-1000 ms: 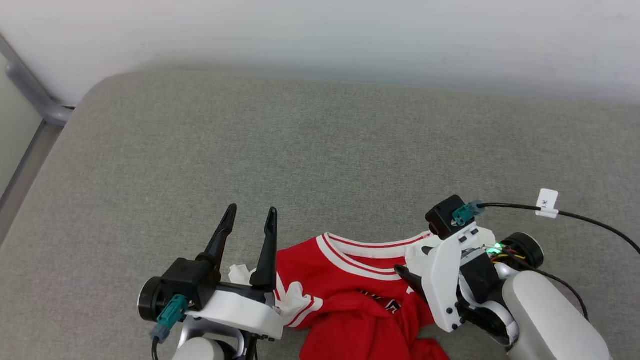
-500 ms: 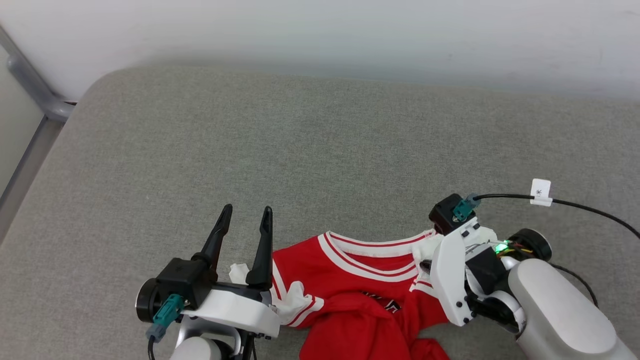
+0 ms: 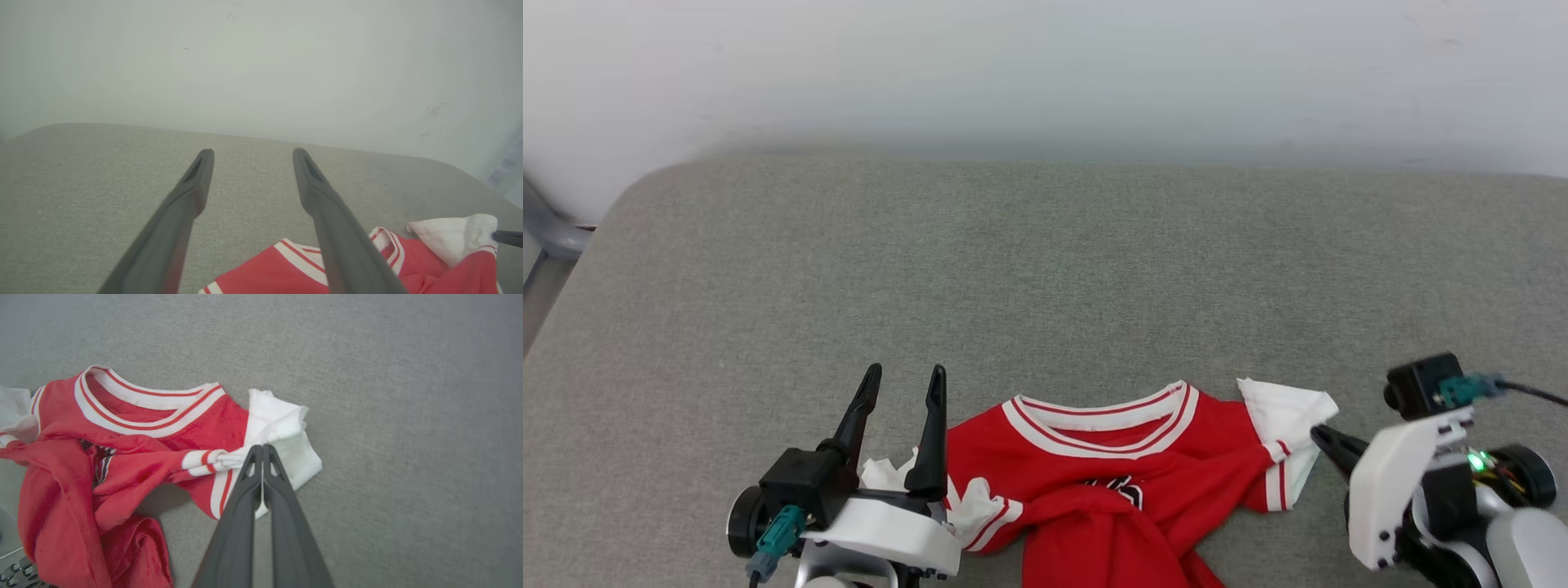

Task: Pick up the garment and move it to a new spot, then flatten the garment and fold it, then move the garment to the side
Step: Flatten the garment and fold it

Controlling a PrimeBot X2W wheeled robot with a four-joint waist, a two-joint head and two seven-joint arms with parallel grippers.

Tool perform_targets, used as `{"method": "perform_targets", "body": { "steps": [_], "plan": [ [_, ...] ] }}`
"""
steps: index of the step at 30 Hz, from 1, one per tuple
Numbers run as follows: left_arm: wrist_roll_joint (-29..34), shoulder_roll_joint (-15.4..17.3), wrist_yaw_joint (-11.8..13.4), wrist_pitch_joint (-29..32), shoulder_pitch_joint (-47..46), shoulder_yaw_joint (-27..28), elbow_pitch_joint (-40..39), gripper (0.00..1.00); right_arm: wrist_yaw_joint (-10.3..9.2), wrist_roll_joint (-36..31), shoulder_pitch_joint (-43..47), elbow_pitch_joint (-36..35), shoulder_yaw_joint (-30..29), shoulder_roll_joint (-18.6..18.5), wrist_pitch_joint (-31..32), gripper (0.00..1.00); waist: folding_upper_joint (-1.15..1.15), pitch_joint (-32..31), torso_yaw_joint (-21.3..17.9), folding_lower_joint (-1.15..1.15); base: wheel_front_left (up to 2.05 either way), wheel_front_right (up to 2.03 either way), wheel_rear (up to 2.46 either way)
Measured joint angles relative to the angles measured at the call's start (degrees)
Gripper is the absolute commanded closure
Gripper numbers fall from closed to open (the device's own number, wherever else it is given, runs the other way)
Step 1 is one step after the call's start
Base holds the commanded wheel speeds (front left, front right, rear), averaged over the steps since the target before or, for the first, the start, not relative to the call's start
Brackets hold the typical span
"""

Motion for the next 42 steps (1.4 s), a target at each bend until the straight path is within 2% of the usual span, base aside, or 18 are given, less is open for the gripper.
{"method": "perform_targets", "body": {
  "steps": [5,10,13,14,15,17,21,25,29,33,38,42],
  "plan": [
    [-0.1,0.3,-0.3,0.0,0.7,0.2,0.6,0.00,0.01,-2.3,10.8,-3.1,-9.7,5.3,-2.2,1.00,0.00,-0.5,-1.7,0.00,0.00,0.00,0.00],
    [-0.5,0.7,-0.6,0.0,0.9,0.3,1.6,0.00,0.00,-3.0,18.5,-2.1,-17.5,11.5,-4.3,1.00,0.00,-1.1,-2.4,0.00,0.00,0.00,0.00],
    [-0.8,0.9,-0.5,0.2,1.2,0.6,1.9,0.00,0.00,-3.0,20.4,-0.2,-19.3,12.9,-5.9,0.78,0.00,-1.3,-2.6,0.00,0.00,0.00,0.00],
    [-1.1,0.9,-0.4,0.3,1.2,0.7,2.0,0.00,0.00,-2.9,20.8,0.3,-19.7,13.2,-6.7,0.47,0.00,-1.4,-2.7,-0.01,0.00,0.00,0.00],
    [-1.1,1.0,-0.3,0.3,1.3,0.7,2.1,0.00,0.00,-2.8,21.0,0.6,-19.9,13.4,-7.5,0.00,0.00,-1.4,-2.7,0.00,0.00,0.00,0.00],
    [-1.2,1.1,-0.2,0.6,1.6,0.9,2.4,0.00,0.00,-3.1,21.0,0.8,-20.6,13.6,-10.1,0.00,0.00,-1.7,-2.7,0.00,0.00,0.00,0.00],
    [-1.6,1.5,0.3,0.8,2.1,1.3,2.7,0.00,0.00,-4.3,19.7,-1.3,-21.8,13.7,-19.7,0.00,0.00,-2.4,-2.6,0.00,0.00,0.00,0.00],
    [-2.1,2.0,1.2,1.3,3.0,2.0,2.9,0.00,0.00,-7.5,18.4,-4.3,-21.0,13.8,-27.1,0.00,0.00,-3.3,-2.5,0.00,0.00,0.00,0.00],
    [-2.3,2.6,2.0,1.8,3.4,2.9,2.8,0.00,-0.01,-11.1,17.6,-7.8,-19.3,13.8,-31.2,0.00,0.00,-4.2,-2.3,0.00,0.00,0.00,0.00],
    [-2.9,3.9,3.0,4.3,4.0,4.1,2.8,0.00,-0.01,-13.6,17.7,-10.8,-17.0,13.8,-32.4,0.00,0.00,-4.7,-2.4,-0.01,0.00,0.00,0.00],
    [-4.6,6.2,4.0,15.3,3.9,4.4,3.1,0.00,-0.01,-14.9,18.4,-13.7,-15.0,13.8,-30.8,0.00,0.00,-4.8,-2.6,0.00,0.00,0.00,0.00],
    [-6.0,8.5,3.8,27.8,0.6,3.0,3.8,0.00,-0.01,-14.9,18.9,-15.0,-14.3,13.8,-29.8,0.00,0.00,-3.7,-3.0,-0.01,0.00,0.00,0.00]
  ]
}}
